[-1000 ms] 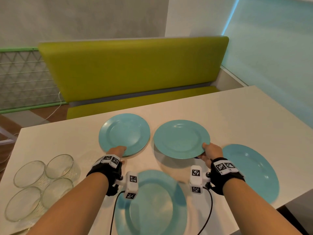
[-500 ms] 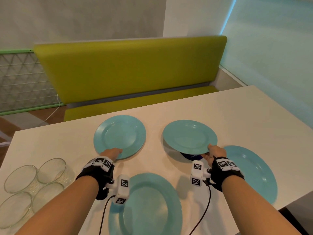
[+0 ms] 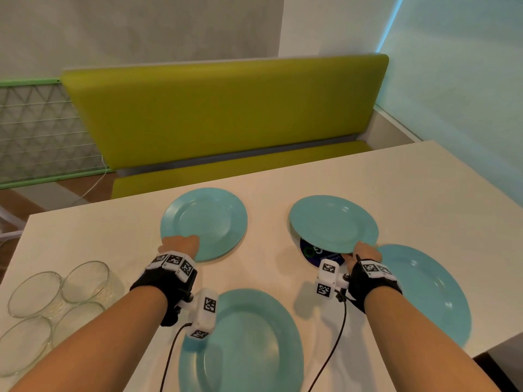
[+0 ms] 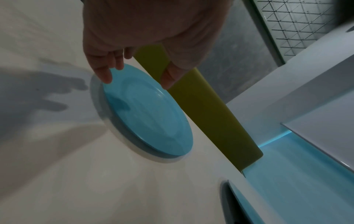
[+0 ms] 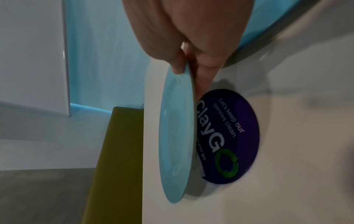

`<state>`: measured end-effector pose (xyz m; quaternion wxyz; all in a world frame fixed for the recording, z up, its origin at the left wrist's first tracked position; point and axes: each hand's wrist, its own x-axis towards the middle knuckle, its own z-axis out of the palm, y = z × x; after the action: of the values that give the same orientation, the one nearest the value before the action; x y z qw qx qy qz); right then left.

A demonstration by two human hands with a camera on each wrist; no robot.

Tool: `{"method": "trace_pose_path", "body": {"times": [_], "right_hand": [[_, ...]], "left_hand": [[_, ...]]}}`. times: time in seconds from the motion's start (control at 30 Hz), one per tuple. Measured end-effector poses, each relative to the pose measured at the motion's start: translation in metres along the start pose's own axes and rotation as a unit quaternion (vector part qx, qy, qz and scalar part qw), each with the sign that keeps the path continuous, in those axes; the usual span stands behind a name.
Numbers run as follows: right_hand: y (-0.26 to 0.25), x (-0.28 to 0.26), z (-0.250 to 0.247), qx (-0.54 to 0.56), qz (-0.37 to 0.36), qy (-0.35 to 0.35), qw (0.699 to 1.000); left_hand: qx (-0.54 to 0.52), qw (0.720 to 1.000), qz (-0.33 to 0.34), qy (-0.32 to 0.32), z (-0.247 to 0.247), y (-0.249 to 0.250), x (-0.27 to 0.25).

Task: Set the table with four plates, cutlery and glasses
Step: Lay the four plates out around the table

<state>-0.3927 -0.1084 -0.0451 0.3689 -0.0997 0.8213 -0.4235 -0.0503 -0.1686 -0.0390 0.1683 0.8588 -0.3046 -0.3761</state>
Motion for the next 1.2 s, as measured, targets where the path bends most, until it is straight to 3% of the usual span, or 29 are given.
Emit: {"method": "trace_pose_path", "body": {"times": [0.1, 0.3, 0.67, 1.2], "right_hand": [[0.003, 0.002, 0.002, 0.031, -0.002, -0.008, 0.999], [-0.007, 0.007, 0.009, 0.204, 0.108, -0.073, 0.970], [-0.028, 0.025, 0.025, 0.240, 0.105, -0.090, 0.961], [-0.033, 0.031, 0.024, 0.185, 0.070, -0.112, 0.974]], "left_hand": [[-0.024, 1.000, 0.010, 0.014, 0.002, 0.011, -0.002], [-0.051, 0.998, 0.040, -0.006, 0.013, 0.012, 0.000], [-0.081, 0.994, 0.059, -0.029, 0.020, 0.012, 0.000], [-0.143, 0.987, 0.052, -0.043, 0.033, 0.001, -0.004]]}}
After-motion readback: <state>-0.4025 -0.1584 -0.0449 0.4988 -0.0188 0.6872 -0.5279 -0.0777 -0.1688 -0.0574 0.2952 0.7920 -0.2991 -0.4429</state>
